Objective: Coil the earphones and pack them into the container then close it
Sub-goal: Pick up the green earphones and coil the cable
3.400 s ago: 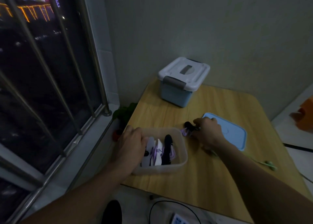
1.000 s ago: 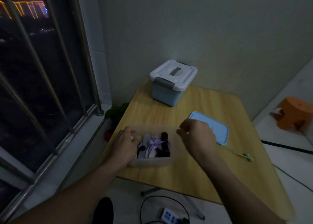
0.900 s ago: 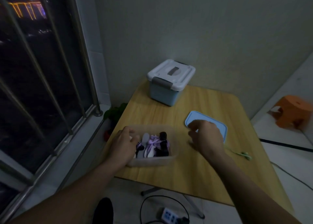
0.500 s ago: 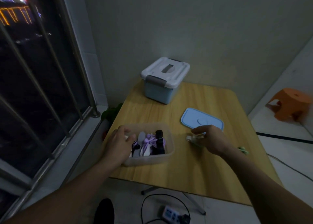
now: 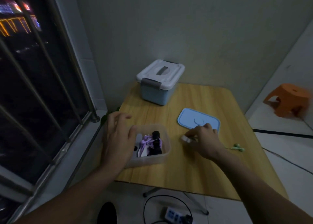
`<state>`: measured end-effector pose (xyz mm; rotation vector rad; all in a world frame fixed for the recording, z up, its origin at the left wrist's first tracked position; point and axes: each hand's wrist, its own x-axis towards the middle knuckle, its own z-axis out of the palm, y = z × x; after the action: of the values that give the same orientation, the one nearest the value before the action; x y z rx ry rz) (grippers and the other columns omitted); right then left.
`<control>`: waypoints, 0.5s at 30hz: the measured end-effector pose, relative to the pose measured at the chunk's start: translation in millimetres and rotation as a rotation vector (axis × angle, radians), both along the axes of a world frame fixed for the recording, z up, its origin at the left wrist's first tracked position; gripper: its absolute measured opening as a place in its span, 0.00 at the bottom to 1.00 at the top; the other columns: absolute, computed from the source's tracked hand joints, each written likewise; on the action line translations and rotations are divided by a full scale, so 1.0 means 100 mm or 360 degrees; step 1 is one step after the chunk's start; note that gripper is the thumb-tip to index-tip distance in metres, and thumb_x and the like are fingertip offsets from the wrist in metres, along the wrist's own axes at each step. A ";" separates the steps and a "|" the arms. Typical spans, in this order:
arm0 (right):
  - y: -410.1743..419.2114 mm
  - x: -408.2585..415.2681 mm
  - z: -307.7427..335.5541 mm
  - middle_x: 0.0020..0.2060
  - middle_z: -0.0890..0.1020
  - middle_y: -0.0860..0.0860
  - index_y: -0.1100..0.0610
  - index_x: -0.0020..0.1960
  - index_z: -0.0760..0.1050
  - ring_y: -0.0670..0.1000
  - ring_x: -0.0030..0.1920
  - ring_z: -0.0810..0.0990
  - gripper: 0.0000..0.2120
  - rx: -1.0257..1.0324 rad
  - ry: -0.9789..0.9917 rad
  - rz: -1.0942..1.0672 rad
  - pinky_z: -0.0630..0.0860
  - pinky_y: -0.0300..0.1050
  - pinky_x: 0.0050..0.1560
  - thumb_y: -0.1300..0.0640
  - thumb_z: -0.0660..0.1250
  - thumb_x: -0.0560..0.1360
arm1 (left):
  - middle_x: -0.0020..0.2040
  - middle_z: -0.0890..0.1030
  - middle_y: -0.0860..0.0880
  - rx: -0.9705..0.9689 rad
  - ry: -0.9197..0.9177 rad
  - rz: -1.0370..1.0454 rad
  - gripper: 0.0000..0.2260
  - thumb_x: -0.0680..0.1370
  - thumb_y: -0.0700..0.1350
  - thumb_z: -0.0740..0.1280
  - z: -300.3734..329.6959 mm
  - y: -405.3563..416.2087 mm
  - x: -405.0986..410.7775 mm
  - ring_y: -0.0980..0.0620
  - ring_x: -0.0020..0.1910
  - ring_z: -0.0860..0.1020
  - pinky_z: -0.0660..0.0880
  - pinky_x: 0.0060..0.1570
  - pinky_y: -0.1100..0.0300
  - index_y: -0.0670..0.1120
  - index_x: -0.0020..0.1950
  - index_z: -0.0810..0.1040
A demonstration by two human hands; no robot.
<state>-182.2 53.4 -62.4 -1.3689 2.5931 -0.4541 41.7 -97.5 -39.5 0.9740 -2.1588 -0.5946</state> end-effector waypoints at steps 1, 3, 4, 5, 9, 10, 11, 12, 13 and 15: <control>0.01 0.02 0.04 0.48 0.83 0.48 0.49 0.54 0.83 0.54 0.56 0.71 0.14 -0.0103 -0.0031 0.0020 0.68 0.57 0.57 0.42 0.65 0.77 | 0.64 0.69 0.48 -0.0033 0.0043 -0.0064 0.12 0.78 0.41 0.66 0.05 0.05 -0.04 0.51 0.61 0.71 0.66 0.55 0.62 0.47 0.60 0.73; 0.05 0.05 0.15 0.47 0.83 0.46 0.49 0.52 0.84 0.51 0.54 0.76 0.12 -0.0329 -0.0197 0.0091 0.72 0.57 0.56 0.44 0.68 0.76 | 0.64 0.70 0.51 -0.0010 0.0090 -0.0193 0.14 0.77 0.42 0.67 0.15 0.21 -0.12 0.55 0.61 0.71 0.66 0.54 0.66 0.49 0.62 0.73; 0.07 0.08 0.22 0.47 0.83 0.46 0.50 0.52 0.84 0.49 0.52 0.79 0.10 -0.0416 -0.0306 0.0131 0.75 0.54 0.55 0.46 0.70 0.75 | 0.64 0.71 0.52 0.0055 0.0109 -0.0249 0.15 0.77 0.43 0.67 0.19 0.28 -0.18 0.56 0.61 0.71 0.67 0.55 0.66 0.50 0.63 0.72; 0.08 0.11 0.28 0.48 0.83 0.46 0.51 0.52 0.84 0.47 0.51 0.80 0.09 -0.0467 -0.0385 0.0171 0.77 0.51 0.54 0.49 0.72 0.74 | 0.64 0.72 0.54 0.0146 0.0122 -0.0302 0.17 0.77 0.45 0.68 0.22 0.35 -0.24 0.57 0.61 0.72 0.70 0.56 0.63 0.52 0.64 0.71; 0.11 0.21 0.42 0.50 0.83 0.46 0.50 0.53 0.84 0.46 0.51 0.81 0.10 -0.0637 -0.0437 0.0240 0.79 0.52 0.54 0.54 0.74 0.72 | 0.64 0.74 0.53 0.0573 0.0057 -0.0489 0.26 0.74 0.53 0.71 0.35 0.60 -0.49 0.55 0.59 0.76 0.78 0.58 0.52 0.55 0.70 0.67; 0.11 0.24 0.45 0.49 0.83 0.47 0.51 0.53 0.84 0.47 0.50 0.81 0.10 -0.0675 -0.0457 0.0249 0.79 0.52 0.54 0.53 0.74 0.72 | 0.64 0.74 0.53 0.0679 0.0022 -0.0496 0.28 0.73 0.54 0.71 0.39 0.64 -0.55 0.54 0.58 0.77 0.78 0.57 0.51 0.54 0.71 0.66; 0.10 0.28 0.47 0.49 0.83 0.47 0.51 0.54 0.84 0.47 0.50 0.81 0.11 -0.0713 -0.0479 0.0257 0.79 0.52 0.53 0.51 0.74 0.72 | 0.63 0.75 0.53 0.0788 -0.0002 -0.0490 0.29 0.73 0.54 0.72 0.41 0.66 -0.60 0.54 0.57 0.78 0.78 0.56 0.52 0.54 0.72 0.66; 0.11 0.31 0.50 0.49 0.83 0.48 0.51 0.53 0.84 0.46 0.49 0.81 0.11 -0.0751 -0.0505 0.0253 0.79 0.52 0.52 0.50 0.74 0.72 | 0.62 0.76 0.52 0.0893 -0.0010 -0.0480 0.30 0.72 0.54 0.72 0.44 0.68 -0.64 0.53 0.56 0.79 0.78 0.55 0.52 0.54 0.71 0.66; 0.11 0.35 0.52 0.48 0.84 0.49 0.52 0.53 0.84 0.47 0.47 0.82 0.12 -0.0795 -0.0543 0.0245 0.80 0.51 0.50 0.50 0.75 0.72 | 0.60 0.78 0.51 0.1001 0.0021 -0.0466 0.29 0.71 0.53 0.73 0.45 0.68 -0.67 0.52 0.55 0.80 0.79 0.56 0.52 0.53 0.70 0.68; 0.12 0.42 0.59 0.46 0.85 0.50 0.52 0.53 0.83 0.48 0.44 0.84 0.13 -0.0896 -0.0651 0.0215 0.81 0.51 0.48 0.51 0.76 0.70 | 0.55 0.83 0.46 0.1222 0.0150 -0.0435 0.24 0.69 0.50 0.76 0.48 0.68 -0.73 0.49 0.51 0.83 0.81 0.54 0.48 0.50 0.63 0.75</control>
<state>-140.5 65.8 -3.5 -1.3930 2.1001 -1.3561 -31.0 -29.2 8.2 0.9899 -2.0052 -1.6437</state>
